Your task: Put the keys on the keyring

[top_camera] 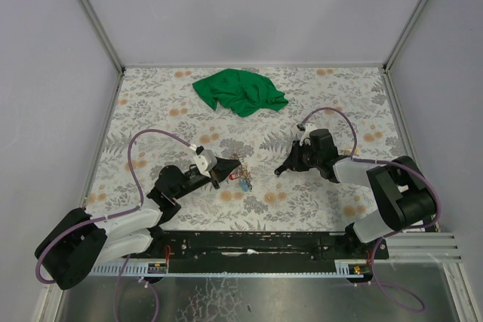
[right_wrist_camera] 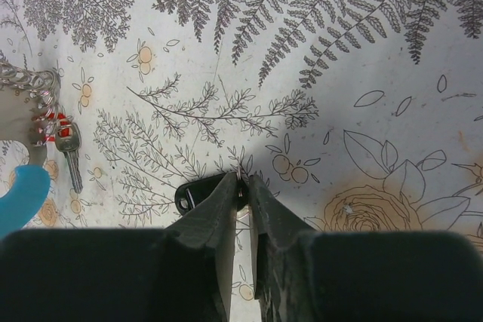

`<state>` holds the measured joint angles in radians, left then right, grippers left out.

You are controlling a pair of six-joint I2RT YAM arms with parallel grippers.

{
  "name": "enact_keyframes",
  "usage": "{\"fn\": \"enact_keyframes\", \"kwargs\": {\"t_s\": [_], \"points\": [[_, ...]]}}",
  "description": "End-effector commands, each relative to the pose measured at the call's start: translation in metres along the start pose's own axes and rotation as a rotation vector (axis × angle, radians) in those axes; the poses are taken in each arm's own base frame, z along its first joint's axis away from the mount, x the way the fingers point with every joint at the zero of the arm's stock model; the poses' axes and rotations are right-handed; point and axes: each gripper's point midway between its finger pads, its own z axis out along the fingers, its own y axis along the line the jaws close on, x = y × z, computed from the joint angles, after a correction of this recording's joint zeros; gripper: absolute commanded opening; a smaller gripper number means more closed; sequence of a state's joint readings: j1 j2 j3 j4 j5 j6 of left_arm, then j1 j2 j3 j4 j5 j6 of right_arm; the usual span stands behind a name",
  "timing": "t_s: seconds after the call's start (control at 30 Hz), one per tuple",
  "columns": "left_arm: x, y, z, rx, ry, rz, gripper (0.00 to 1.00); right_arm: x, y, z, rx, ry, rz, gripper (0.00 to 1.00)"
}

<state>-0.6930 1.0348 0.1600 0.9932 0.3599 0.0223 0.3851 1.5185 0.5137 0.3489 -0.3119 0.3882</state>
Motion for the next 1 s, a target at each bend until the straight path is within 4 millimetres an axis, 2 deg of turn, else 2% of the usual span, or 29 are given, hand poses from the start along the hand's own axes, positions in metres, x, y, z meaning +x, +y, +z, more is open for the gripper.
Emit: {"fn": "enact_keyframes", "kwargs": {"t_s": [0.0,0.1,0.2,0.37,0.53,0.7,0.97], "points": [[-0.024,-0.002,0.003,0.021,-0.081,0.032,0.00,0.003,-0.001,0.003,-0.012,0.022,-0.014,0.17],[-0.024,-0.002,0.003,0.020,-0.081,0.032,0.00,0.003,0.001,0.003,-0.022,0.023,-0.024,0.12],[-0.023,-0.002,0.002,0.021,-0.080,0.031,0.00,0.001,0.004,0.003,-0.038,0.024,-0.038,0.00],[-0.024,-0.002,0.002,0.020,-0.086,0.036,0.00,-0.013,0.017,-0.009,-0.090,-0.017,-0.108,0.00],[-0.025,-0.004,0.000,0.025,-0.101,0.042,0.00,-0.026,0.046,-0.031,-0.195,-0.033,-0.250,0.00],[-0.029,-0.007,-0.003,0.039,-0.129,0.054,0.00,-0.037,0.077,-0.056,-0.256,-0.056,-0.484,0.00],[-0.035,-0.010,-0.008,0.052,-0.164,0.066,0.00,-0.053,0.116,-0.087,-0.236,-0.025,-0.796,0.02]]}}
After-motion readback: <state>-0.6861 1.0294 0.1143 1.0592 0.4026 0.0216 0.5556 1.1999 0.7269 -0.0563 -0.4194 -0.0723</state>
